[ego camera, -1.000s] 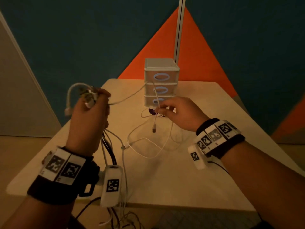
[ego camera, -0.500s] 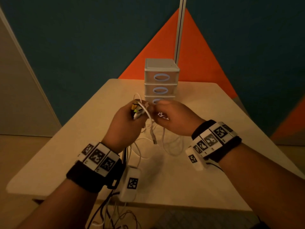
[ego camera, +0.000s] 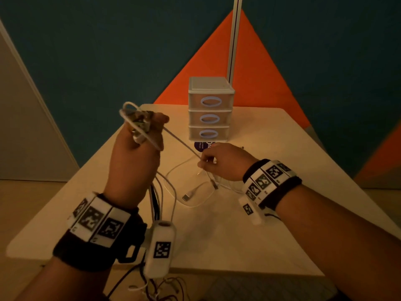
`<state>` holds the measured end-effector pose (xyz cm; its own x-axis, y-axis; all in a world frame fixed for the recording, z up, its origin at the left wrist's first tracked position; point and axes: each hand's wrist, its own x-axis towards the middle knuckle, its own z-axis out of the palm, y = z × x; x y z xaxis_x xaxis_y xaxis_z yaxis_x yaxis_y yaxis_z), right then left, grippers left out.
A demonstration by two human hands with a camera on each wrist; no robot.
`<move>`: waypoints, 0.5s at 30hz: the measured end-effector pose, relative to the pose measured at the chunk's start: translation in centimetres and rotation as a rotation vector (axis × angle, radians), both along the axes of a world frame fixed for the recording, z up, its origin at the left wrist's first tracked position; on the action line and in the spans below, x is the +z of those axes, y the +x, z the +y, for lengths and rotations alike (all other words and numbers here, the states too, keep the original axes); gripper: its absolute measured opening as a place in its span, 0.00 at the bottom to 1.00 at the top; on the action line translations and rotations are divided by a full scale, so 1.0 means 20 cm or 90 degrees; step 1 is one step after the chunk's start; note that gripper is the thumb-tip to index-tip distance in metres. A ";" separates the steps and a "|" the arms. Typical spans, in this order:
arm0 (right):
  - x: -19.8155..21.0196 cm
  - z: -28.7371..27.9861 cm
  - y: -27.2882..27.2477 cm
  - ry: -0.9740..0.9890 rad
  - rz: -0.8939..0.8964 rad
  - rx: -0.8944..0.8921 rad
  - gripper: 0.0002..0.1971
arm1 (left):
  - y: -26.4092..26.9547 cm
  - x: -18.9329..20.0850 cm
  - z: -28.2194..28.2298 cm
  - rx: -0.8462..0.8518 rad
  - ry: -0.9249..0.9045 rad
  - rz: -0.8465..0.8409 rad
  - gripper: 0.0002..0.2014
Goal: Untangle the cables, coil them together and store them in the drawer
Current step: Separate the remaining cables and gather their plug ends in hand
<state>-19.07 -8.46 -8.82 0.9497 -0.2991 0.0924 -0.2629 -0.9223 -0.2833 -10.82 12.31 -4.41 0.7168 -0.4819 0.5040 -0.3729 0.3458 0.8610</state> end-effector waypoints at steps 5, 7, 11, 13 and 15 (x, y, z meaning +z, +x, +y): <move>0.01 -0.04 0.00 -0.025 0.019 -0.032 0.10 | -0.02 0.09 0.08 0.025 -0.124 0.047 0.09; 0.01 -0.07 -0.01 -0.001 0.000 -0.047 0.10 | 0.00 0.12 0.10 0.037 -0.165 0.073 0.09; 0.01 -0.14 -0.03 0.050 -0.115 -0.056 0.10 | 0.05 0.14 0.13 0.054 -0.173 0.097 0.09; 0.03 -0.16 -0.04 0.105 -0.176 -0.069 0.11 | 0.07 0.12 0.13 0.066 -0.172 0.101 0.10; 0.05 -0.18 -0.05 0.178 -0.231 -0.090 0.15 | 0.08 0.11 0.13 0.082 -0.166 0.104 0.10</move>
<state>-20.08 -11.96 -7.75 0.8193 -0.4836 0.3079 -0.2188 -0.7601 -0.6118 -9.17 14.98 -2.16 0.8449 -0.2520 0.4719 -0.2926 0.5210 0.8019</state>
